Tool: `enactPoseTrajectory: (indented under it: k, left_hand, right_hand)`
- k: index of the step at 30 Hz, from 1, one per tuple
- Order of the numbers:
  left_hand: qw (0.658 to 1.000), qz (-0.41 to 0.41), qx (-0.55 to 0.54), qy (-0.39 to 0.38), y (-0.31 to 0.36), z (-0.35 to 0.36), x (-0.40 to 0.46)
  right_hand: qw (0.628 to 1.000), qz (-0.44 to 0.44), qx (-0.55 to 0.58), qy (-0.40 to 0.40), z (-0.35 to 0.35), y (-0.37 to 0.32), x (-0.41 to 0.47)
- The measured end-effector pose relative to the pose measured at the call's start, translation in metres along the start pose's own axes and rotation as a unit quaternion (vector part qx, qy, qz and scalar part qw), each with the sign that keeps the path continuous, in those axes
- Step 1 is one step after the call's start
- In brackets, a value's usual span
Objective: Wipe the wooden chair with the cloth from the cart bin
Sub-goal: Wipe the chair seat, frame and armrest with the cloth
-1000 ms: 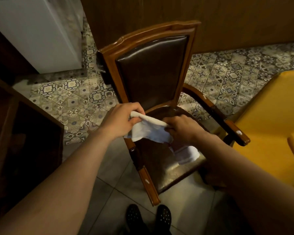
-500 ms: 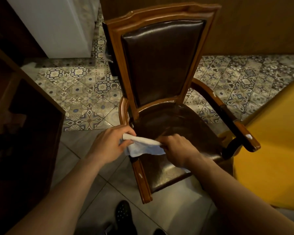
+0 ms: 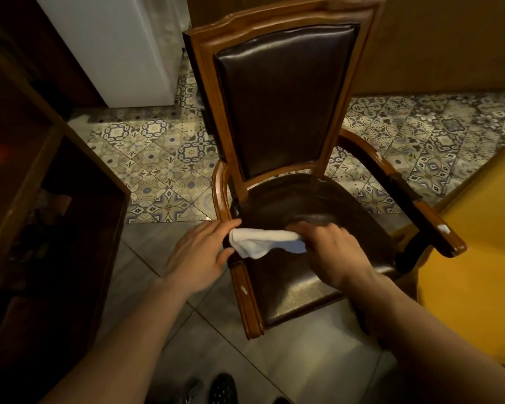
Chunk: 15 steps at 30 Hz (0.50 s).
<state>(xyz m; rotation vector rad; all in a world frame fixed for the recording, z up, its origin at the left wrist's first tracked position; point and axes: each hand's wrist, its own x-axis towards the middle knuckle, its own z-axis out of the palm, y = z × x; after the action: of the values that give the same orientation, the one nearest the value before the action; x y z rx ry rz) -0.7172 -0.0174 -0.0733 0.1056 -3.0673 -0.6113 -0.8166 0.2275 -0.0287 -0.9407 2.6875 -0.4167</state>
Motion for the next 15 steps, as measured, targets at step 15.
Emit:
enactPoseTrajectory:
  k: [15]
  left_hand:
    - [0.982, -0.035, -0.043, -0.180, -0.105, 0.090, 0.013]
  right_hand:
    - [0.995, -0.099, -0.016, 0.002, 0.154, -0.063, -0.034]
